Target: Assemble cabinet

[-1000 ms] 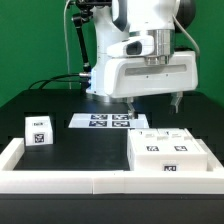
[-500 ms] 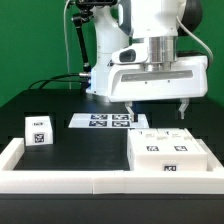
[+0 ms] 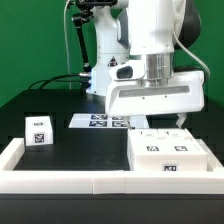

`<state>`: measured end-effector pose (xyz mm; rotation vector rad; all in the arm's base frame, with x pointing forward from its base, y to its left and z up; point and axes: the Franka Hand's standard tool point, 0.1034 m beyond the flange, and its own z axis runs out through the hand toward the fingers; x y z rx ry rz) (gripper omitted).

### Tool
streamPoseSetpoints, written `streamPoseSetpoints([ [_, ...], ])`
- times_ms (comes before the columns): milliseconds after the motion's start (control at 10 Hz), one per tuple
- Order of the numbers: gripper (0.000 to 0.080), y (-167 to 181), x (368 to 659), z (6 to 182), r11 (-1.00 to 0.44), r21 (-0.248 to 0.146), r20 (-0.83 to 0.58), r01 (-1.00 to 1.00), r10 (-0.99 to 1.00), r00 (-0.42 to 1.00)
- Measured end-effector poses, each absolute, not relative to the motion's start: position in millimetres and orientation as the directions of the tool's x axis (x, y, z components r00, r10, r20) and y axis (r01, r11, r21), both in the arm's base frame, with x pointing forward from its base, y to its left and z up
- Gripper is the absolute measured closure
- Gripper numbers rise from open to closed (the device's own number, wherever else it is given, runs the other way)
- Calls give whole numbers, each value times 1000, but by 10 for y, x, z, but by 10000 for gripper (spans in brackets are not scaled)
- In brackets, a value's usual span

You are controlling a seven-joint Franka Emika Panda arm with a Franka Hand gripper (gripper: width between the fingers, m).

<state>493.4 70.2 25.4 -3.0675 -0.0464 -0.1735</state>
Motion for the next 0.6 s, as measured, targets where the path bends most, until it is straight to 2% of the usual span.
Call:
streamPoseSetpoints([
  [200, 2, 709, 4923, 111, -997, -71, 123, 36, 27, 992],
  [500, 2, 657, 5023, 57, -995, -66, 158, 73, 62, 986],
  [600, 125, 654, 5028, 52, -995, -65, 159, 77, 66, 985],
])
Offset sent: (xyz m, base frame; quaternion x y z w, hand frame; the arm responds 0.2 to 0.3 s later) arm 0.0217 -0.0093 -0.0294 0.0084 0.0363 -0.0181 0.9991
